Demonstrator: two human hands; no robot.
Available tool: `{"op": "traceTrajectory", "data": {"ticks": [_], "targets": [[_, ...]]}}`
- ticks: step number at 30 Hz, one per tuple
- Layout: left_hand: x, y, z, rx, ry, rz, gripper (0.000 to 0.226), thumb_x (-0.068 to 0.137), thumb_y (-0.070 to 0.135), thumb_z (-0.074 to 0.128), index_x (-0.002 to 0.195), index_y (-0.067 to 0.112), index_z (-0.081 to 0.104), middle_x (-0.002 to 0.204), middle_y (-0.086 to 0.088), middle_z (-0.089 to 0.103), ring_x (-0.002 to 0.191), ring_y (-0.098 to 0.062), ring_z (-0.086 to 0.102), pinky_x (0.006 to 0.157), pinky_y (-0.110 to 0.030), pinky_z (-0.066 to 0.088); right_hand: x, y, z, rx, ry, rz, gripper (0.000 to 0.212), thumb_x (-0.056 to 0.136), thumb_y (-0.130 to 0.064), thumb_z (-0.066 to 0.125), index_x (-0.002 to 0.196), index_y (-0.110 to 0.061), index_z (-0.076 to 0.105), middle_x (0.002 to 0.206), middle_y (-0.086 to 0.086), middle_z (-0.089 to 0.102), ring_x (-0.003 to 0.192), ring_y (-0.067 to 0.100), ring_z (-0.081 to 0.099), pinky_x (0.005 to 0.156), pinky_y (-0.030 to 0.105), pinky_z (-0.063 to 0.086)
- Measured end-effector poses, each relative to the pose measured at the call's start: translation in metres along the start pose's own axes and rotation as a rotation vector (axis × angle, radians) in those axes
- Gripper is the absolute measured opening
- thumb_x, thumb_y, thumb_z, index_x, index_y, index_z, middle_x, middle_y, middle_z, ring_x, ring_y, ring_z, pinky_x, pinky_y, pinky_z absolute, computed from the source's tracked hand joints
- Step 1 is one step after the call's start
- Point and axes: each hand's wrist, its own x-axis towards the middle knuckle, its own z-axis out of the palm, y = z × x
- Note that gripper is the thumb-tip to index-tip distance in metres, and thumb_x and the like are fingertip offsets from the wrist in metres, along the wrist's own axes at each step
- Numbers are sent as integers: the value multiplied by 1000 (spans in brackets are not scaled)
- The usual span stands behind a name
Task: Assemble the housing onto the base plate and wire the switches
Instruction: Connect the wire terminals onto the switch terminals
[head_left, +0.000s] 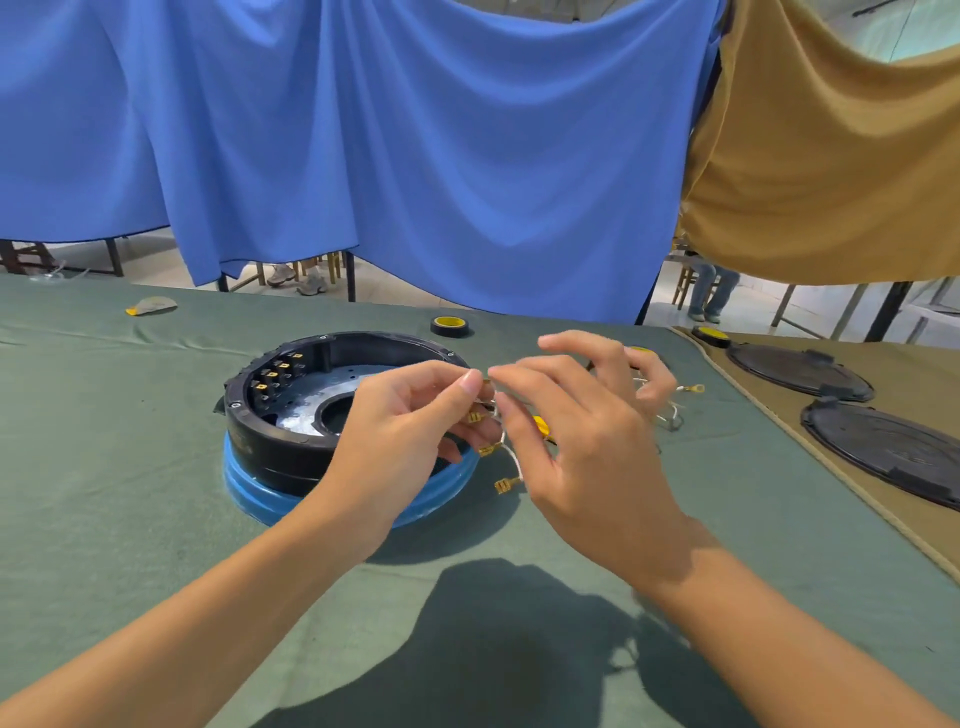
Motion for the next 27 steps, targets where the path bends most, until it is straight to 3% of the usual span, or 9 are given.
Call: {"op": "traceTrajectory", "data": {"ticks": [3, 8, 11, 14, 16, 19, 24, 27], "targets": [[11, 7, -7, 37, 39, -36, 23, 98, 15, 56, 84, 14, 74, 65, -3, 69, 61, -11, 63, 56, -21, 47, 25, -11, 7, 56, -126, 121, 9, 90, -22, 63, 91, -27, 71, 80, -15, 66, 97, 13, 55, 92, 40, 21], [33, 21, -37, 239, 87, -61, 26, 99, 26, 56, 85, 15, 75, 72, -2, 75, 65, -12, 69, 60, -22, 51, 62, -18, 25, 250, -412, 345, 17, 97, -28, 54, 96, -31, 70, 78, -24, 55, 97, 4, 38, 85, 31, 14], [50, 25, -77, 626, 210, 54, 27, 97, 34, 57, 85, 17, 74, 78, 4, 75, 80, -17, 70, 74, -33, 53, 77, -23, 37, 318, -518, 474, 19, 97, -29, 52, 84, -32, 66, 82, -16, 64, 100, 13, 51, 88, 34, 22], [63, 18, -119, 1051, 324, -16, 22, 93, 38, 58, 95, 20, 72, 99, -1, 73, 99, -27, 64, 86, -41, 50, 89, -31, 50, 476, -608, 586, 25, 93, -24, 55, 70, -30, 62, 74, -11, 66, 92, 21, 62, 94, 44, 42], [70, 8, -135, 1004, 325, -141, 22, 92, 37, 59, 100, 19, 70, 106, -4, 71, 102, -28, 60, 83, -36, 46, 99, -37, 58, 618, -639, 640, 26, 92, -19, 57, 69, -28, 64, 68, -10, 65, 79, 16, 62, 83, 41, 50], [80, -9, -146, 887, 279, -276, 26, 93, 34, 60, 111, 15, 68, 113, -5, 70, 99, -23, 54, 78, -32, 42, 114, -48, 72, 772, -700, 677, 25, 94, -12, 58, 72, -20, 66, 67, -5, 64, 70, 10, 60, 69, 25, 47], [92, -25, -159, 736, 237, -294, 23, 94, 25, 61, 116, 18, 63, 120, -6, 68, 102, -26, 62, 84, -37, 50, 129, -59, 101, 855, -741, 726, 23, 96, -9, 54, 76, -11, 65, 68, 1, 61, 67, 13, 57, 64, 25, 47], [96, -29, -164, 667, 243, -281, 23, 94, 14, 60, 116, 19, 62, 123, -7, 66, 102, -26, 63, 84, -38, 52, 136, -64, 115, 1103, -632, 950, 16, 95, -5, 51, 89, -2, 65, 65, 3, 54, 60, 13, 51, 63, 30, 54]]}}
